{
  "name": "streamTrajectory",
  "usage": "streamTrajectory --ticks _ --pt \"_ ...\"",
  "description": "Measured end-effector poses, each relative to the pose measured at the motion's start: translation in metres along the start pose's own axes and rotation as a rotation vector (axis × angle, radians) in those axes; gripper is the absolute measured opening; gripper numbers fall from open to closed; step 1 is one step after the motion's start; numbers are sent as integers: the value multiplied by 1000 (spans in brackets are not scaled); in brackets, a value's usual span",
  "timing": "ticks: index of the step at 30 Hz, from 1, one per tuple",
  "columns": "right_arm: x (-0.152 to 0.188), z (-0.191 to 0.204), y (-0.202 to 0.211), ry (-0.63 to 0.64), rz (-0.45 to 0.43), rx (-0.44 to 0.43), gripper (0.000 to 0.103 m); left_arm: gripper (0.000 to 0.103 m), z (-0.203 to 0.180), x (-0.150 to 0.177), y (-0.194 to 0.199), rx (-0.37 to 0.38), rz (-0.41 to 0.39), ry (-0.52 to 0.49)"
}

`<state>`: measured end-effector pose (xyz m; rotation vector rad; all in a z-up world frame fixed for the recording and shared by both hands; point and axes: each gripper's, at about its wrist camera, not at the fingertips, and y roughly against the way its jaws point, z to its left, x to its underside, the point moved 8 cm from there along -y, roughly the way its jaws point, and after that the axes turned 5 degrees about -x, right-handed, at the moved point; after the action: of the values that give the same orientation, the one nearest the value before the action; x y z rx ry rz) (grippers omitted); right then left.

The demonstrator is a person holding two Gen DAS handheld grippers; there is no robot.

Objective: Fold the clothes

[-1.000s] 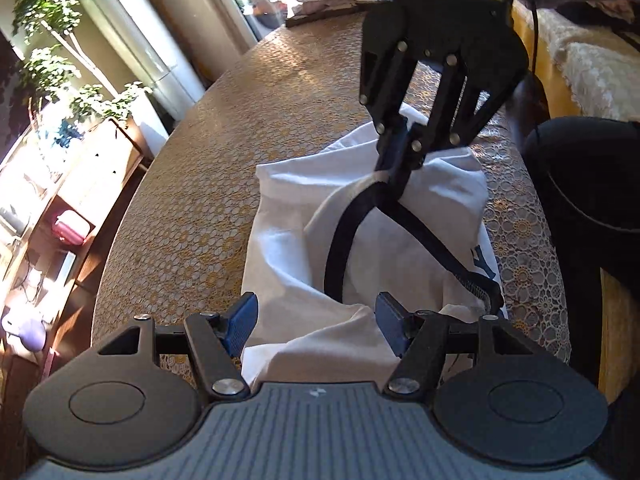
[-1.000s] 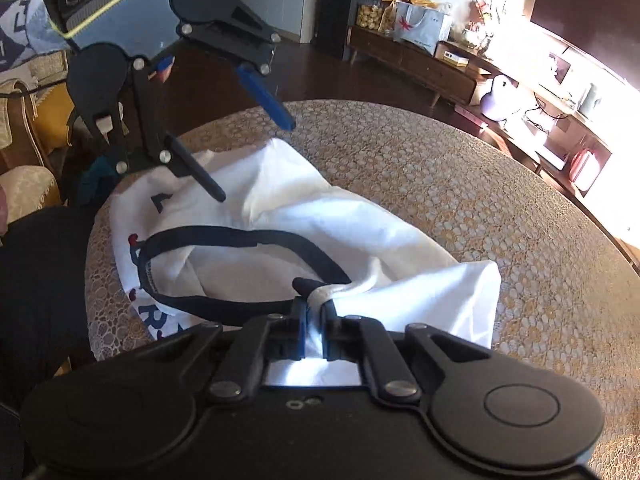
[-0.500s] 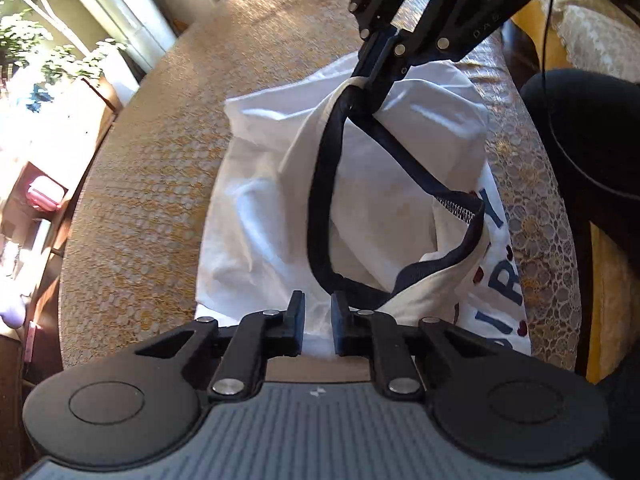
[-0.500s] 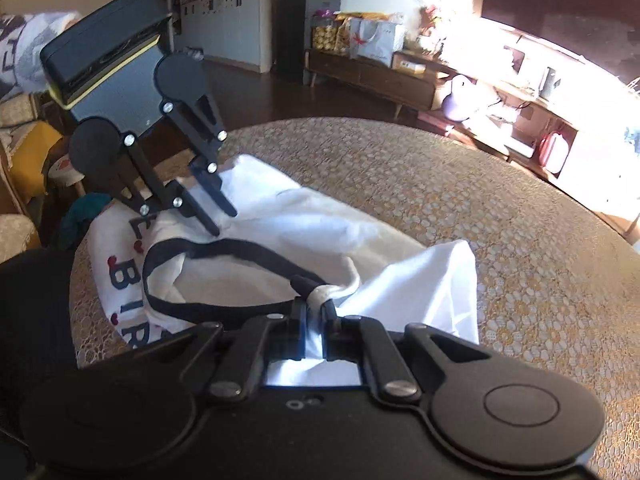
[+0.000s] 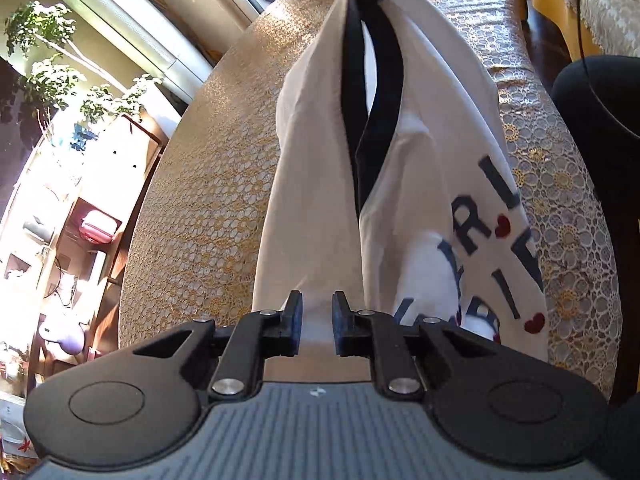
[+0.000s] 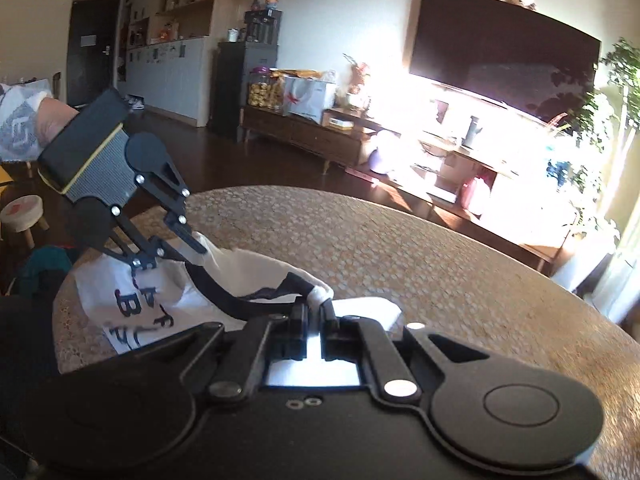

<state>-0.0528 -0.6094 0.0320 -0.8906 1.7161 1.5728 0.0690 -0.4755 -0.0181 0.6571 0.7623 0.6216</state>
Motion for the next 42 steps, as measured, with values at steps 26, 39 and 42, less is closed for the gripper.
streamTrajectory --ticks 26,39,42 --pt "34 44 -134 -306 248 -370 103 13 -49 11 -20 78 -60 134" --pt "31 37 -174 -678 221 -443 103 13 -50 24 -20 64 -124 237" --pt "27 41 -178 -634 217 -398 103 13 -47 23 -20 60 -126 244"
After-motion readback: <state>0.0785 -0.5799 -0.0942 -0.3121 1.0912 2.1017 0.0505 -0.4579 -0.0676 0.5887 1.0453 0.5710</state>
